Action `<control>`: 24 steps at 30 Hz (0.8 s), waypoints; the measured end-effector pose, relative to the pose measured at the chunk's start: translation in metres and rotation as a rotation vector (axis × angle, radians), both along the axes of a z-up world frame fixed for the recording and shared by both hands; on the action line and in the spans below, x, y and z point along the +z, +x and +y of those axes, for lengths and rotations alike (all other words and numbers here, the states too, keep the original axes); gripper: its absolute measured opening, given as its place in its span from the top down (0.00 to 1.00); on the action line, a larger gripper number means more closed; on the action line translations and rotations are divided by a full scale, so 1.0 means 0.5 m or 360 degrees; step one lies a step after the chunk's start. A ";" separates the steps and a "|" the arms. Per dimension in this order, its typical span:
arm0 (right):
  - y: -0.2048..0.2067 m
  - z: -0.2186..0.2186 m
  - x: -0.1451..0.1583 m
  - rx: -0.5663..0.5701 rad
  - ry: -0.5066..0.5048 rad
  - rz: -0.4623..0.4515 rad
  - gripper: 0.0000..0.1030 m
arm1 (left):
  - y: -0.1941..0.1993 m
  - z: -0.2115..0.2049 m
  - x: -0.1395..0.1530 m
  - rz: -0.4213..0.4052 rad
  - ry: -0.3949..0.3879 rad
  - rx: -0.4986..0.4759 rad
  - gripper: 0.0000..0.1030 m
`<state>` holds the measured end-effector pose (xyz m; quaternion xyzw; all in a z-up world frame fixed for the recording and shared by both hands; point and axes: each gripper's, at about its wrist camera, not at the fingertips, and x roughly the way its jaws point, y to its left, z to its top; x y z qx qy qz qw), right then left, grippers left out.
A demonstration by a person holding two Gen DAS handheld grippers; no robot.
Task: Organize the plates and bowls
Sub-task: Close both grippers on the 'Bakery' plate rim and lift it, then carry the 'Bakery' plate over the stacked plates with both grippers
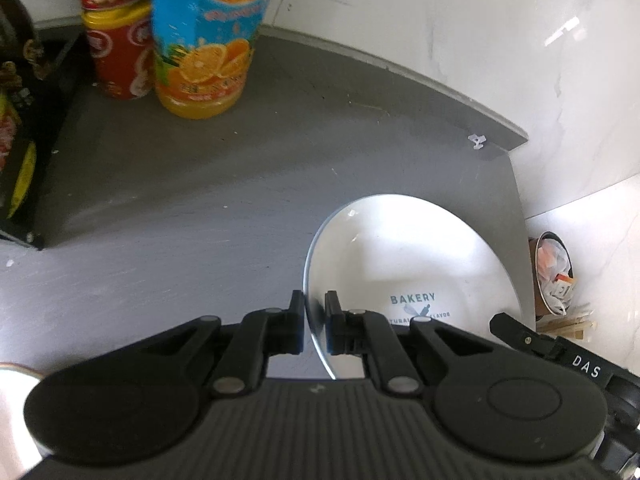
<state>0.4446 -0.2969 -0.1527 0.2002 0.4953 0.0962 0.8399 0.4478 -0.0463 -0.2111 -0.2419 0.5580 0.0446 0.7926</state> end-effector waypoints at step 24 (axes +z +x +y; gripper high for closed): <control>-0.105 0.110 0.069 0.0366 0.0041 -0.0145 0.93 | -0.206 0.099 0.092 -0.0077 0.0057 0.0268 0.92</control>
